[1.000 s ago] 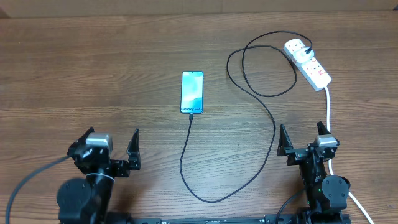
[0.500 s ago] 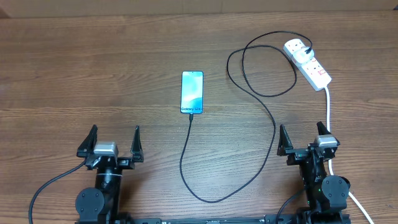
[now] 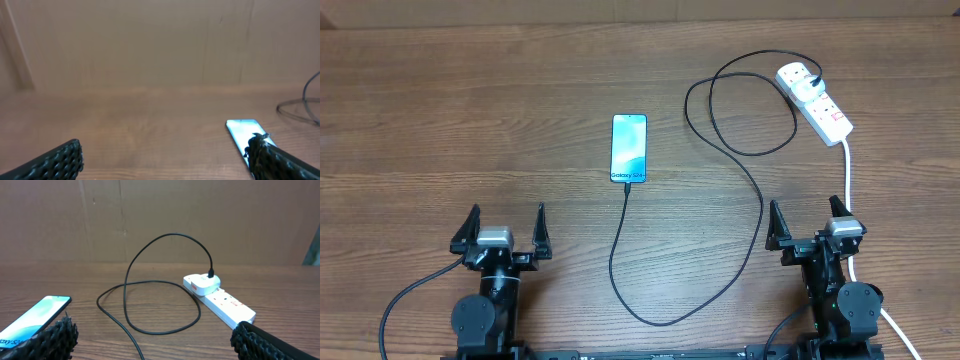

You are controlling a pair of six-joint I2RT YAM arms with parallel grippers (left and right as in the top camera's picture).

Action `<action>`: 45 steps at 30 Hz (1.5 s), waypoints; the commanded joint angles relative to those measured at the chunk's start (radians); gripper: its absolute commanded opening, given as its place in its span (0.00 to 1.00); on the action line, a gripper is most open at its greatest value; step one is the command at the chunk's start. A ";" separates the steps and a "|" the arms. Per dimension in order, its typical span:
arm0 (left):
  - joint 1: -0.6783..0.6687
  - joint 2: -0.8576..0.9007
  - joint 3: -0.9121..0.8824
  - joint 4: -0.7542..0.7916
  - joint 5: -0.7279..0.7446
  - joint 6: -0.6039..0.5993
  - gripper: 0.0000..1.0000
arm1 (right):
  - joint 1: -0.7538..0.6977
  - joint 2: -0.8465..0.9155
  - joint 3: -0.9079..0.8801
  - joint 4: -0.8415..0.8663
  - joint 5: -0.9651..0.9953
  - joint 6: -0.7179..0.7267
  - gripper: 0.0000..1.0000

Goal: Plug charger to phone and switch on socket

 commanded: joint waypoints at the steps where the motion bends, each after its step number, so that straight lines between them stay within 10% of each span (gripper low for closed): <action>1: 0.008 -0.013 -0.008 -0.064 -0.057 -0.041 1.00 | 0.005 -0.010 -0.010 0.006 0.010 0.003 1.00; 45: 0.009 -0.012 -0.008 -0.064 -0.050 -0.031 1.00 | 0.005 -0.010 -0.010 0.006 0.010 0.003 1.00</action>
